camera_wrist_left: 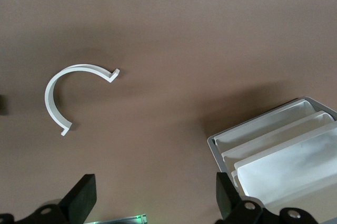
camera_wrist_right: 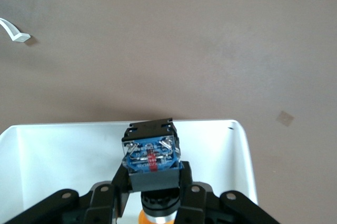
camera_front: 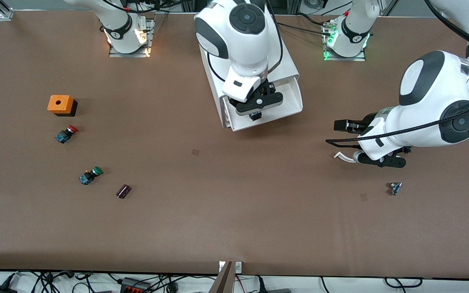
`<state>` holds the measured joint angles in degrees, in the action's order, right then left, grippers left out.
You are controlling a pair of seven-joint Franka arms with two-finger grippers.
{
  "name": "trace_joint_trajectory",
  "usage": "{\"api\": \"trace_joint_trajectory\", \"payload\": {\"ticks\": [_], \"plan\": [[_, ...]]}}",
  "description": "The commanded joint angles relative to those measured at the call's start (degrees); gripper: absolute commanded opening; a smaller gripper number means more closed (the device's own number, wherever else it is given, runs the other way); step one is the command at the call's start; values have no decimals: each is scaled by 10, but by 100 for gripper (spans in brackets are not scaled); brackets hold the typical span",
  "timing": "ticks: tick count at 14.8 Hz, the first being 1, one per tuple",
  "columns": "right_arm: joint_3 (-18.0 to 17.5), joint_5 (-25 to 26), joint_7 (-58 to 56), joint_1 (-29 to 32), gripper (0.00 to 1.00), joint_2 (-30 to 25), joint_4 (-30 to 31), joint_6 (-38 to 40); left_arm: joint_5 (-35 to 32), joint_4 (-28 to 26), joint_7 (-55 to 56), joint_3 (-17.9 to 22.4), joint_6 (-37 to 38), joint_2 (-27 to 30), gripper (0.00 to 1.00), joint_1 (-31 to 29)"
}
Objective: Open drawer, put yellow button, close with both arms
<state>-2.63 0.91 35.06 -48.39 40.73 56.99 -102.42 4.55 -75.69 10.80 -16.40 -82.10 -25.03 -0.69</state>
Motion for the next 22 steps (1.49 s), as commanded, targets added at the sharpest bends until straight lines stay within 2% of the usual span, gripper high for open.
{"api": "trace_joint_trajectory", "payload": {"ticks": [1, 4, 13, 14, 15, 19, 22], "plan": [[-12, -3, 29, -6, 0, 21, -14, -8, -16, 22, 9, -1, 16, -10, 100, 2], [-20, -25, 30, -4, 0, 26, -14, -7, -17, 19, 9, -1, 16, -10, 100, 2], [-21, -47, 55, -4, 0, 46, -13, -10, -17, 19, 10, -1, 16, -10, 100, 2], [-21, -47, 55, -3, 21, 48, -13, -10, -17, 19, 10, -1, 16, -10, 100, 2], [-19, -46, 52, -1, 99, 47, -13, -11, -16, 19, 10, -1, 16, -10, 100, 2], [-19, -47, 60, 3, 100, 34, -20, -9, -16, 19, 11, -1, 15, -10, 100, 2], [-14, -47, 77, 24, 100, 21, -59, -8, -16, 19, 49, -1, 10, -10, 100, 11]]}}
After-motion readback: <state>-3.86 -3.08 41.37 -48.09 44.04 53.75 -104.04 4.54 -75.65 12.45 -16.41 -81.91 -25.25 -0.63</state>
